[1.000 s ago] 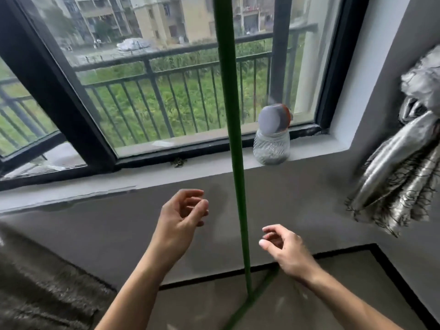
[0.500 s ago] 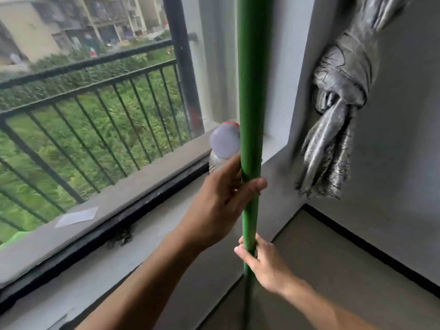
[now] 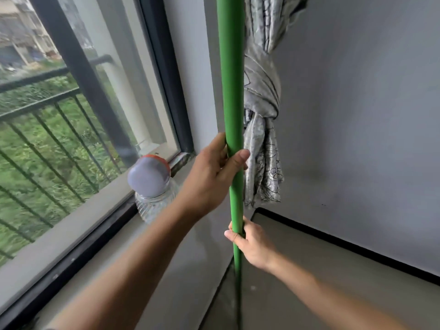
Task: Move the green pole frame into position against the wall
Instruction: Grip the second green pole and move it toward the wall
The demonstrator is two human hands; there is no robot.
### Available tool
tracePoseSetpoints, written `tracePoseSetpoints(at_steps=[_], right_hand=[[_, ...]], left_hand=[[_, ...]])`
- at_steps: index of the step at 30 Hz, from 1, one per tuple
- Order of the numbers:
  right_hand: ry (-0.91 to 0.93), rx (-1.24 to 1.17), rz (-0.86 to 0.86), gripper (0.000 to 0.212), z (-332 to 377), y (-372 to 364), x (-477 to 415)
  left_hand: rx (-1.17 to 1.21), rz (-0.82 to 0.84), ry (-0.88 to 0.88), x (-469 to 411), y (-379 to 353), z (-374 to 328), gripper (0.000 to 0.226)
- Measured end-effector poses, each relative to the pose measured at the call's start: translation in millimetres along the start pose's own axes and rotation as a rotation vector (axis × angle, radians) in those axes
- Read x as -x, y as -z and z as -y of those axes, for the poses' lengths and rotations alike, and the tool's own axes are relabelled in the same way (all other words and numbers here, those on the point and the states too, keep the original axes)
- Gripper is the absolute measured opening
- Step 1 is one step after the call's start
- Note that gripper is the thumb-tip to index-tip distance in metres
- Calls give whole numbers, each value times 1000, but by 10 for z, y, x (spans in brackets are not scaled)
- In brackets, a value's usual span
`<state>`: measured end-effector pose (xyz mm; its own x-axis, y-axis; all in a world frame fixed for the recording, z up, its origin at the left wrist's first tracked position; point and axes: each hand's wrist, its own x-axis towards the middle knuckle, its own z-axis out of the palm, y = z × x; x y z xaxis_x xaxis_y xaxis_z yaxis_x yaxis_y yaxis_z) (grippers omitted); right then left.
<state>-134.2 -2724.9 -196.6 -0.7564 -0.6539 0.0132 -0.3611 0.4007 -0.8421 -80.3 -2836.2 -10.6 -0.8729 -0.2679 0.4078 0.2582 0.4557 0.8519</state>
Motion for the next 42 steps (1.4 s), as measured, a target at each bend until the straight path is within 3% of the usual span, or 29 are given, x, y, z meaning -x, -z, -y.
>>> tracePoseSetpoints(at_steps=[8,17,23,37,42], right_hand=[[-106,-32,-82,13,-347,462,-514],[-217,-26,-306,8,-623,876,-1134],[-278,93,-457,21,-696,1225,-1535],[-199,309,-316,27,-1073,2140,-2479],[-146,336,-297,29,-1238,2427,-2856]], left_hand=[[4,72,-11,-710,-446,275,26],[53,135,-65,-1661,-980,665,41],[39,99,-53,-2182,-1295,756,41],[-208,159,-23,-3377,-1714,954,45],[-265,167,11,-3745,-1865,1000,26]])
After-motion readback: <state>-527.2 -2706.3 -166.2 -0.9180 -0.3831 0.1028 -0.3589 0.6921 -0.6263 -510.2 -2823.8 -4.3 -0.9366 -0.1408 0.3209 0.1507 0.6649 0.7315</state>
